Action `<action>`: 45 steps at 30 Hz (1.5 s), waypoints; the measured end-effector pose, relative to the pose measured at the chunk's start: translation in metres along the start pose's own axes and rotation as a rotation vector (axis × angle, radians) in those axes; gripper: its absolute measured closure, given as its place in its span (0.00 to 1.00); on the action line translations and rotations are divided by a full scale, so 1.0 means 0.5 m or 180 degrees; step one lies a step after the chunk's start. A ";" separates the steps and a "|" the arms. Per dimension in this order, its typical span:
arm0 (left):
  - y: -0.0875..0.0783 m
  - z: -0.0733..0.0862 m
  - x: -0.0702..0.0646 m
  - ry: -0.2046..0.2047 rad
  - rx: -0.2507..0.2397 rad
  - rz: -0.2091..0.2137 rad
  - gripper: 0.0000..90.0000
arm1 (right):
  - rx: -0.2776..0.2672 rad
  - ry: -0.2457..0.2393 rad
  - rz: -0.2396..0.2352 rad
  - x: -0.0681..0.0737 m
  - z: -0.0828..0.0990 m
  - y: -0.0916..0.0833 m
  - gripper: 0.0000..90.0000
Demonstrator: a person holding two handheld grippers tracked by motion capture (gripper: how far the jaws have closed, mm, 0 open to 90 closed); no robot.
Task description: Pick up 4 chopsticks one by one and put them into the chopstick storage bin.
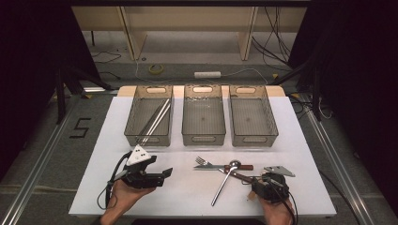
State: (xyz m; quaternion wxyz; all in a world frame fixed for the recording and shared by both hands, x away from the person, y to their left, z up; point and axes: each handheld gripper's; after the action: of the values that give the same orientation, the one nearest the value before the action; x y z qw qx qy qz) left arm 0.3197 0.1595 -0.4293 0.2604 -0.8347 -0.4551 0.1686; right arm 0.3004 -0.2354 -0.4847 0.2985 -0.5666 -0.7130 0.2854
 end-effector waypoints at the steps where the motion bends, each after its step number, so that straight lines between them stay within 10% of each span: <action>1: 0.000 0.000 0.000 0.0001 0.0004 0.0000 0.27 | -0.0007 0.0004 0.0010 0.001 0.001 0.000 0.51; 16: -0.002 0.000 -0.002 0.0035 -0.0003 0.0003 0.28 | -0.0048 -0.0090 0.0088 0.018 0.008 -0.001 0.67; 45: -0.003 -0.001 -0.004 0.0032 0.0010 0.0010 0.29 | 0.0358 -0.0041 -0.0068 0.002 -0.022 0.000 0.58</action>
State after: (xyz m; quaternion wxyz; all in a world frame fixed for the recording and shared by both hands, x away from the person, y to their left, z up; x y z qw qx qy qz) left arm 0.3177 0.1585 -0.4279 0.2637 -0.8358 -0.4522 0.1656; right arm 0.3087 -0.2336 -0.4774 0.3283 -0.5395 -0.7038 0.3254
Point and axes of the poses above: each handheld gripper's, and its own axes: y roughly forward along the jaws, z roughly out of its underside, x roughly to its left, and after that the axes turned 8 degrees about -z, right-handed
